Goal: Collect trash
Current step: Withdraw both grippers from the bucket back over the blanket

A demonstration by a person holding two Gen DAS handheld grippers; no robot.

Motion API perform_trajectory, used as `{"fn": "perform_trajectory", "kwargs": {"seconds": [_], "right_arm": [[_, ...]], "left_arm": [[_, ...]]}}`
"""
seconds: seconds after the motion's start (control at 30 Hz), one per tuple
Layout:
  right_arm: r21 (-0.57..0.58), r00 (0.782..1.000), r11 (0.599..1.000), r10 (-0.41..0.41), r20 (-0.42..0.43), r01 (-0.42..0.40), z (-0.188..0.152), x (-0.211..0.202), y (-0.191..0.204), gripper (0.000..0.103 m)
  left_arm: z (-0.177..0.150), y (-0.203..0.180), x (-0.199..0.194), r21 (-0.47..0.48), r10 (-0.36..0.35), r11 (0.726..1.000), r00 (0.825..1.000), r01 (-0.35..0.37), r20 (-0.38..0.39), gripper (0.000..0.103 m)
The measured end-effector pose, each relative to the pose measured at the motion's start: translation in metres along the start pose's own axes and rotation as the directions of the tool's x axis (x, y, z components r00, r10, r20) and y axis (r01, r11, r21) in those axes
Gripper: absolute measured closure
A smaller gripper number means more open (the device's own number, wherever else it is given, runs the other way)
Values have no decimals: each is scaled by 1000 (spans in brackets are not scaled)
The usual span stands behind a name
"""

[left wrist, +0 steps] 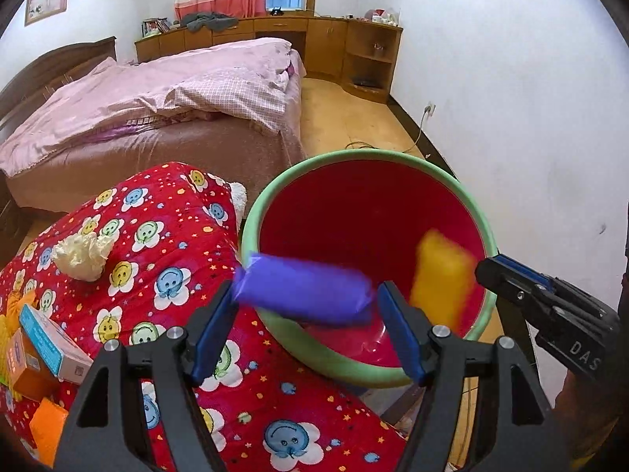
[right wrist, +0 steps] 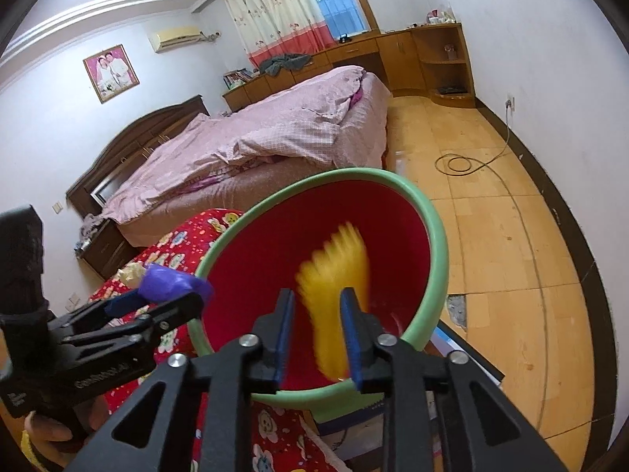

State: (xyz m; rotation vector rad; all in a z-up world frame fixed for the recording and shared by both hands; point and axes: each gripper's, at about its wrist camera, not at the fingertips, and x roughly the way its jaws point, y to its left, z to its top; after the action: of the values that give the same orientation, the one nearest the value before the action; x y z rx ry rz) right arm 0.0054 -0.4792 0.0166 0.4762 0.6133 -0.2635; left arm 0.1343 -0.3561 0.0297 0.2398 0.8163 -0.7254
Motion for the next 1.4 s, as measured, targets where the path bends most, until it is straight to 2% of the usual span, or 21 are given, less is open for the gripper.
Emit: {"fn": "perform_trajectory", "kwargs": {"seconds": [0.2, 0.43, 0.53, 0.93, 1.2, 1.4], "right_arm": [[7, 1000, 1000, 14, 9, -14, -2, -6, 2, 71], [2, 1000, 1000, 12, 24, -12, 0, -18, 10, 69], [2, 999, 1000, 19, 30, -20, -1, -26, 14, 66], [-18, 996, 996, 88, 24, -88, -13, -57, 46, 62], [-52, 991, 990, 135, 16, -134, -25, -75, 74, 58], [-87, 987, 984, 159, -3, -158, -35, -79, 97, 57]], "left_arm": [[-1, 0, -2, 10, 8, 1000, 1000, -8, 6, 27], [-3, 10, -19, -30, 3, 1000, 1000, -3, 18, 27], [-8, 15, -31, -53, 12, 999, 1000, -11, 20, 27], [-35, 46, -93, -138, 71, 988, 996, -63, 47, 27], [-59, 77, -134, -216, 131, 970, 989, -115, 62, 27], [-86, 107, -153, -294, 177, 943, 983, -155, 50, 27]]}}
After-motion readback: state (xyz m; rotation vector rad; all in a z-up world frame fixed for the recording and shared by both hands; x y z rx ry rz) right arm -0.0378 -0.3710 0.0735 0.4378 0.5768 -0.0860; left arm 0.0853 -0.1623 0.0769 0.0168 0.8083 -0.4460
